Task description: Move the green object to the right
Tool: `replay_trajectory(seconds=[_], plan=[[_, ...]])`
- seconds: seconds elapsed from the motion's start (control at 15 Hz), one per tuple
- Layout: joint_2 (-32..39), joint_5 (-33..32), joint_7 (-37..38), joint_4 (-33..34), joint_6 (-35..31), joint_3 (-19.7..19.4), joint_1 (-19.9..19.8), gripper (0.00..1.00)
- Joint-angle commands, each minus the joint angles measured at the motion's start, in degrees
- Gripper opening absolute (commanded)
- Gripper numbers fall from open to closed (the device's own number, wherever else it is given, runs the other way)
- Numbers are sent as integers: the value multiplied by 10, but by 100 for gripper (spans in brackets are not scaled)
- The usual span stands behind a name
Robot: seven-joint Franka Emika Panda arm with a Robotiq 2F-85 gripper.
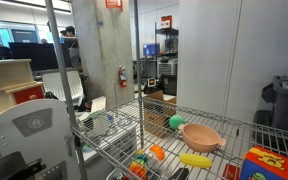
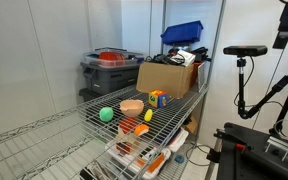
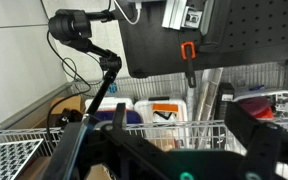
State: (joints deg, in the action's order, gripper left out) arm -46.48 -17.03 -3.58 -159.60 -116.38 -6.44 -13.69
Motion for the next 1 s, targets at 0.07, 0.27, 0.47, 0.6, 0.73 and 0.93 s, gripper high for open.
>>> replay_trajectory(seconds=[0.07,0.27,0.47,0.6,0.73,0.93], plan=[[38,69,-5,105,37,9,69,100],[131,108,7,193,17,23,108,100],[217,132,20,252,16,31,123,100],[287,139,31,294,32,38,124,100],[361,138,45,332,33,44,123,100],[474,149,62,387,19,47,125,100]])
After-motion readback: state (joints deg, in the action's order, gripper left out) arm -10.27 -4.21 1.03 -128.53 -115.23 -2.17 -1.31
